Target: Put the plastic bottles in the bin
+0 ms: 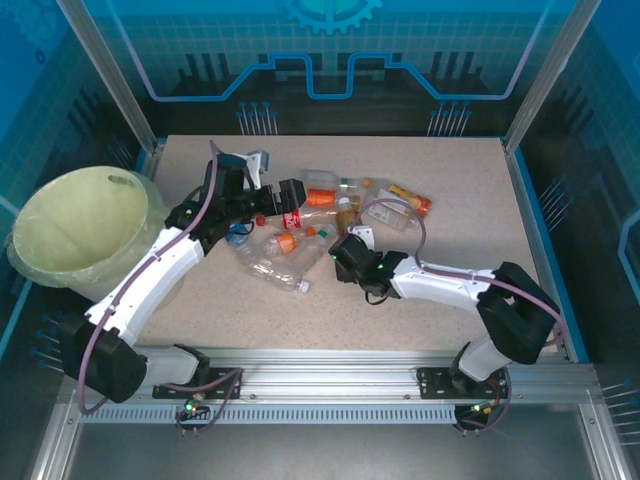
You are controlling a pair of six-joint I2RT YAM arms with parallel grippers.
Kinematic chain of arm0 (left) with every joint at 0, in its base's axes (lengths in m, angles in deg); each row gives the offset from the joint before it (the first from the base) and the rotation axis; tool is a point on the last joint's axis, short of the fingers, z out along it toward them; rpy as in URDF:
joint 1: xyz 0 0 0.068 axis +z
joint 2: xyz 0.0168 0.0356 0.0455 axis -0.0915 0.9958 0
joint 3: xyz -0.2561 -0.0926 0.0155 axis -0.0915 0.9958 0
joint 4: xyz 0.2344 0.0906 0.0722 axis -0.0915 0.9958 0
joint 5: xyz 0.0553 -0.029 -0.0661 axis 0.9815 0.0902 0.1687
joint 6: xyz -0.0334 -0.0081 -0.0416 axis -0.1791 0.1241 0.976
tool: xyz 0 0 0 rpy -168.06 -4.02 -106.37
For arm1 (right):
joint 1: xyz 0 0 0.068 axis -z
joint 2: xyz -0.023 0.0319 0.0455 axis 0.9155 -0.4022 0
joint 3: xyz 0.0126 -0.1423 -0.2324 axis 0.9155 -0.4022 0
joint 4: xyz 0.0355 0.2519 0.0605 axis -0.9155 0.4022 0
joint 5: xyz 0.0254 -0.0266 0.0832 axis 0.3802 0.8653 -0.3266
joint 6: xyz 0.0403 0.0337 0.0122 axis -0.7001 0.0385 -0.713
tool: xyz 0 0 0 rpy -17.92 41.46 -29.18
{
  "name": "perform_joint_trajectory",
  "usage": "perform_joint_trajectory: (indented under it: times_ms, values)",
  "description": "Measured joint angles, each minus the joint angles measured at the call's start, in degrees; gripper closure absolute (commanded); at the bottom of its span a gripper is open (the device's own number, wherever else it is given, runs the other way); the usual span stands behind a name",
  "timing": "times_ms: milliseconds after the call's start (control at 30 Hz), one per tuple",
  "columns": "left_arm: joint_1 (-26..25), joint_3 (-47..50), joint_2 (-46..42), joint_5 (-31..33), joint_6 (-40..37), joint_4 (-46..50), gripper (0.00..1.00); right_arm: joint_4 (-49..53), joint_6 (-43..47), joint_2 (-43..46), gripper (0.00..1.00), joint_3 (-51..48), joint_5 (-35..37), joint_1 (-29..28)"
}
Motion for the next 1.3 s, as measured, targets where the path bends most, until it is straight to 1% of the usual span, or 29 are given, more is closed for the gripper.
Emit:
perform_joint_trajectory:
  times_ms: [100,200,367,467,633,767,833,900,967,1067,1167,1300]
  values:
    - [-0.28,0.0,0.92,-0.87,0.0,0.0,0.01,-2.82,2.99,5.29,0.63,-2.08,-1.79,-0.28]
    - [-0.9,0.0,1.7,-2.82,0.0,-0.37,0.01,-5.49,6.82,10.49,0.65,-4.07,-5.03,-0.35]
    - [-3.37,0.0,3.06,-5.55,0.02,-1.14,0.01,-10.29,12.41,15.63,0.66,-4.22,-10.05,-0.76]
    - [-4.48,0.02,3.76,-7.02,0.76,-1.57,0.01,-13.07,14.21,17.05,0.66,-4.22,-12.55,-1.07]
    - [-4.85,0.9,3.93,-10.05,3.37,-4.76,0.01,-17.29,15.34,17.38,0.66,-4.35,-16.92,-1.22]
    - [-5.46,1.09,4.2,-10.43,4.61,-5.57,0.02,-19.45,15.69,17.35,0.65,-4.35,-19.34,-1.31]
    - [-5.46,1.11,4.2,-10.49,5.09,-5.73,0.07,-20.13,15.52,17.35,0.65,-4.35,-20.04,-1.42]
    - [-5.46,1.18,4.2,-10.82,5.88,-6.51,0.16,-20.63,15.19,17.25,0.65,-4.37,-20.46,-1.42]
    - [-5.46,1.51,4.17,-11.39,6.93,-7.82,0.27,-21.0,14.58,17.22,0.65,-4.48,-20.87,-1.42]
    - [-5.57,1.95,4.13,-11.98,8.5,-9.09,0.37,-21.46,14.12,16.83,0.64,-4.7,-21.05,-1.42]
    - [-5.53,2.29,4.09,-12.09,9.29,-9.68,0.43,-21.81,13.94,16.5,0.62,-4.7,-21.03,-1.42]
    - [-5.51,2.49,3.69,-11.89,9.2,-9.84,0.46,-21.97,14.19,16.48,0.55,-4.7,-21.07,-1.42]
